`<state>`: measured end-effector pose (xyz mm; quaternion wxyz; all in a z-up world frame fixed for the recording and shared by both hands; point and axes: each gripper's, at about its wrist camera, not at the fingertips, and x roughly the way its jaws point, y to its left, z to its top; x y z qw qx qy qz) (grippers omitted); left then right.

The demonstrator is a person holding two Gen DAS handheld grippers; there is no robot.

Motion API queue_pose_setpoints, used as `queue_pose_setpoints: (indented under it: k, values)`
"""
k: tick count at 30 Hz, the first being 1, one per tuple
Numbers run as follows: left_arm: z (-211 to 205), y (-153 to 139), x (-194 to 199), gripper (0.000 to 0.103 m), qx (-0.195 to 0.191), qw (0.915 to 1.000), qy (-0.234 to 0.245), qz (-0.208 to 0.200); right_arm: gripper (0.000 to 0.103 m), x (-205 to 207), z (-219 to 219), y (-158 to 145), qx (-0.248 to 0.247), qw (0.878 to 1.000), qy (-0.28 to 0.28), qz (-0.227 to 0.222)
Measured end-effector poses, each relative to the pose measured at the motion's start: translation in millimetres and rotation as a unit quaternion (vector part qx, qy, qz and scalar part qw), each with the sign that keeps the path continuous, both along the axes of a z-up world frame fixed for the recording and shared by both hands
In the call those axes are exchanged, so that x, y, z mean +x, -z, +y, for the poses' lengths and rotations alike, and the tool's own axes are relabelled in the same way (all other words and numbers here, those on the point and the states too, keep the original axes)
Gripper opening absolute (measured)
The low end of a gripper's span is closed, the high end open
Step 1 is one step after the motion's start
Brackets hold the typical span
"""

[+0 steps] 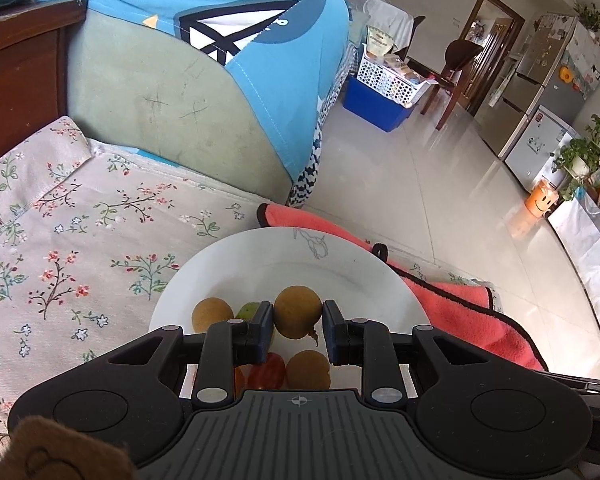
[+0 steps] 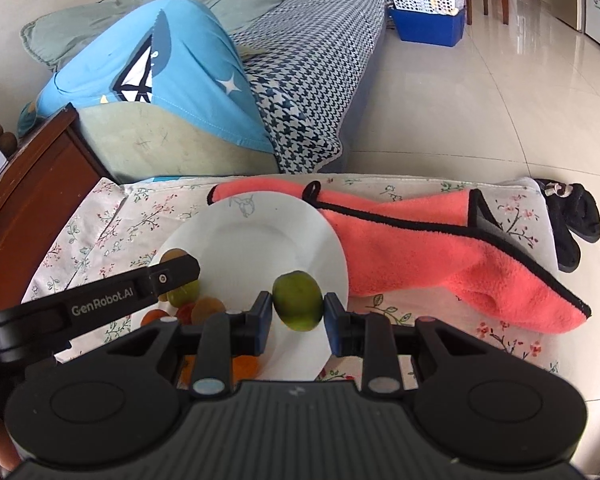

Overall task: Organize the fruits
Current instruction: 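Carry the plum and kiwi over the white plate with both tools, then open both tools to drop the plum and kiwi onto the plate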

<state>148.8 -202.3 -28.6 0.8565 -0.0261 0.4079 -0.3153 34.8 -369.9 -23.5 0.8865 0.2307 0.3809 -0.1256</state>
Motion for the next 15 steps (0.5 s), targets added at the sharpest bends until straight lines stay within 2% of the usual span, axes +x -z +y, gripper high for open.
queue_pose_setpoints:
  k: [5,10,11,13,15]
  values:
    - [-4.1,0.9,3.4,0.024,-0.008,0.9999,0.007,0.003,0.028,4.5,-6.0,9.8,0.029,1.000,0.011,0.004]
    - [-3.5,-2.5,2.9,0.027,-0.006,1.0000,0.001,-0.002,0.031,7.6,-3.2,8.1,0.035,0.999,0.014,-0.005]
    - [-2.6,-4.0,2.8,0.028,-0.007,1.0000,0.000,-0.001,0.031,7.4,-3.3,6.9,0.039,0.999,0.014,-0.008]
    - [-0.2,-8.0,1.8,0.040,-0.006,0.9999,-0.008,-0.002,0.031,6.2,-3.2,3.5,0.040,0.999,0.014,-0.016]
    - [3.1,-13.7,-0.4,0.046,-0.008,0.9999,-0.012,-0.009,0.031,5.1,-2.5,-0.6,0.035,0.999,0.014,-0.022]
